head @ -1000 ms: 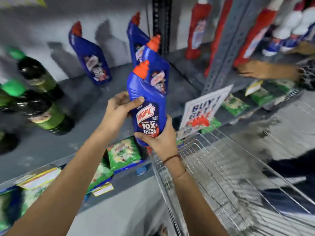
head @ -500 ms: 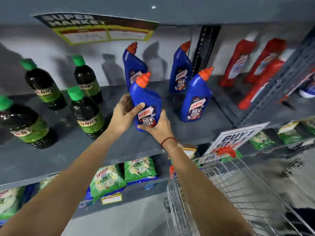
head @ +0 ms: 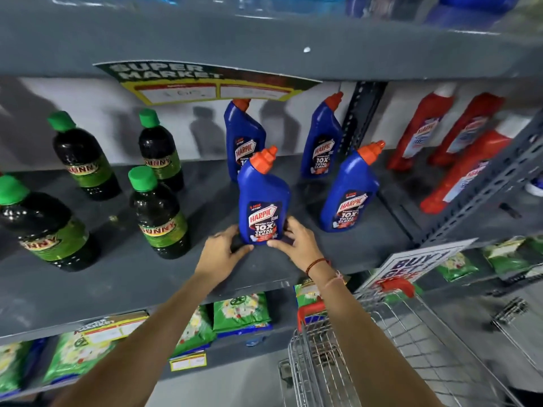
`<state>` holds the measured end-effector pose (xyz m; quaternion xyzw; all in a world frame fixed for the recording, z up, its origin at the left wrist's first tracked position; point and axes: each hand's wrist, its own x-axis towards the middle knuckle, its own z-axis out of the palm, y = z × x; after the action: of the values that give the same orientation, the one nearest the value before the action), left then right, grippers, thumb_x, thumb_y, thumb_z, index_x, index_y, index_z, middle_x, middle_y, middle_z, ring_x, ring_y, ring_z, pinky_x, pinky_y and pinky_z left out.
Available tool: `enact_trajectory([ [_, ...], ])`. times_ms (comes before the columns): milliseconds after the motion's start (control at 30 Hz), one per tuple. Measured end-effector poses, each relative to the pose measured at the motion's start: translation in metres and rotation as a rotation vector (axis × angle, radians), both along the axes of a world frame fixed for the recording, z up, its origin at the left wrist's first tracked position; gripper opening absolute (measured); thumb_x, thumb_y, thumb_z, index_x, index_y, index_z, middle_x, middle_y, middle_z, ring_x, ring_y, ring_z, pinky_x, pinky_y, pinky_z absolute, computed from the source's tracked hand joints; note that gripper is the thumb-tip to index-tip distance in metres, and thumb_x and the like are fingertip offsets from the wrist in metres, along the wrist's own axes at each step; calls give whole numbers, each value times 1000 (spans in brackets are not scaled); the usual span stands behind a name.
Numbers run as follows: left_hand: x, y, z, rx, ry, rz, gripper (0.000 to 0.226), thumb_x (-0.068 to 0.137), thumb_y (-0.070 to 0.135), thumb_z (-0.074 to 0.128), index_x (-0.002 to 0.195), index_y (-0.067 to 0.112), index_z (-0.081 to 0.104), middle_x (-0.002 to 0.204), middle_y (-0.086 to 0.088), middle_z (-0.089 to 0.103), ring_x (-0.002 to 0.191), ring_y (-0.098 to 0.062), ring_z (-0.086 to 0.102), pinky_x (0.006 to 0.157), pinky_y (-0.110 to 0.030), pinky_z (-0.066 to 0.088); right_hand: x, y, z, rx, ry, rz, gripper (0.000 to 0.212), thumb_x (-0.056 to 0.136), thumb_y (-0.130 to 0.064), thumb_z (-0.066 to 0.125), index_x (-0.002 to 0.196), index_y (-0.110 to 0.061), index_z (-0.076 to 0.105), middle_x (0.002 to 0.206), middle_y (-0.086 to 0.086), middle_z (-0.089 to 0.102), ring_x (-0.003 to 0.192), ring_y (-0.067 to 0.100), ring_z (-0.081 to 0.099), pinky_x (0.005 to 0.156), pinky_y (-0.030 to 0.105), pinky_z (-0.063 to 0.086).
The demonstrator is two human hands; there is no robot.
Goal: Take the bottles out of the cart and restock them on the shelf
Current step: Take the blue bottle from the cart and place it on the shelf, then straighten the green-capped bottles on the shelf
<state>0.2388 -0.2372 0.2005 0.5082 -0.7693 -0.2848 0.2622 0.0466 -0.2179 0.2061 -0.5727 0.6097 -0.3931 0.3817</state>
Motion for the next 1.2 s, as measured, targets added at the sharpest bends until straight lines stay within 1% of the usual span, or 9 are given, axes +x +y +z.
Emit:
enact_trajectory([
  [67, -2, -5, -1, -32, -6, 2, 64, 71, 58, 48, 115, 12, 56, 114, -10, 68, 104, -30, 62, 88, -39, 49, 1, -2, 0, -18, 31, -10, 56, 76, -7, 72, 125, -7, 46, 118, 8, 59, 103, 12, 55, 77, -1, 43],
  [200, -4, -11, -5, -74, 23, 40, 48, 76, 40, 65, 115, 12, 59, 116, -7, 68, 106, -25, 63, 86, -29, 45, 4, -4, -1, -38, 104, -28, 55, 78, -13, 71, 126, -8, 45, 123, 13, 60, 105, 20, 60, 90, 28, 50],
  [300, -6, -12, -7, -86, 41, 57, 44, 77, 30, 70, 116, 12, 59, 117, -5, 68, 107, -22, 62, 87, -25, 44, 5, -4, 0, -39, 120, -38, 55, 78, -13, 71, 126, -8, 45, 124, 14, 60, 106, 23, 61, 91, 35, 51],
  [567, -5, -8, -4, -28, 63, 40, 45, 78, 28, 69, 118, 12, 57, 120, -5, 66, 111, -22, 60, 92, -29, 45, 12, -1, 1, -44, 102, -80, 59, 74, -9, 73, 127, -10, 45, 121, 11, 62, 99, 12, 55, 91, 31, 49],
  [733, 2, 10, 4, 10, 157, 104, 51, 79, 17, 68, 126, 9, 51, 125, -7, 62, 115, -14, 54, 97, -24, 38, 24, 10, -3, -39, -159, -284, 73, 70, 0, 75, 133, -6, 39, 119, 6, 55, 110, 14, 52, 97, 25, 42],
  [900, 49, 50, 1, 80, 181, 86, 20, 81, 13, 66, 100, 16, 69, 100, 20, 67, 96, 8, 60, 88, -11, 42, 67, 51, -16, -257, -164, -544, 29, 78, 1, 67, 102, -14, 60, 97, 12, 61, 80, 20, 60, 71, 9, 50],
  [967, 77, 59, 1, 69, 190, 155, 15, 81, 9, 65, 85, 23, 70, 80, 33, 67, 85, 14, 60, 76, -3, 41, 90, 60, -19, -297, -108, -471, 23, 79, -1, 66, 96, -16, 61, 93, 10, 61, 75, 18, 61, 67, 10, 50],
  [1067, 110, 59, 4, 24, 255, 396, 19, 77, 7, 69, 74, 25, 61, 74, 15, 66, 72, 0, 62, 70, -10, 45, 123, 52, -19, -225, -47, -257, 35, 77, -8, 70, 110, -11, 59, 97, 7, 61, 83, 22, 62, 74, 26, 54],
  [1200, 136, 43, 4, 38, 242, 512, 49, 63, 14, 81, 105, 10, 57, 103, -10, 65, 96, -26, 61, 86, -35, 48, 156, 23, 1, 61, -185, 76, 72, 81, -11, 68, 140, -14, 27, 115, 3, 47, 104, 16, 52, 71, 4, 47],
])
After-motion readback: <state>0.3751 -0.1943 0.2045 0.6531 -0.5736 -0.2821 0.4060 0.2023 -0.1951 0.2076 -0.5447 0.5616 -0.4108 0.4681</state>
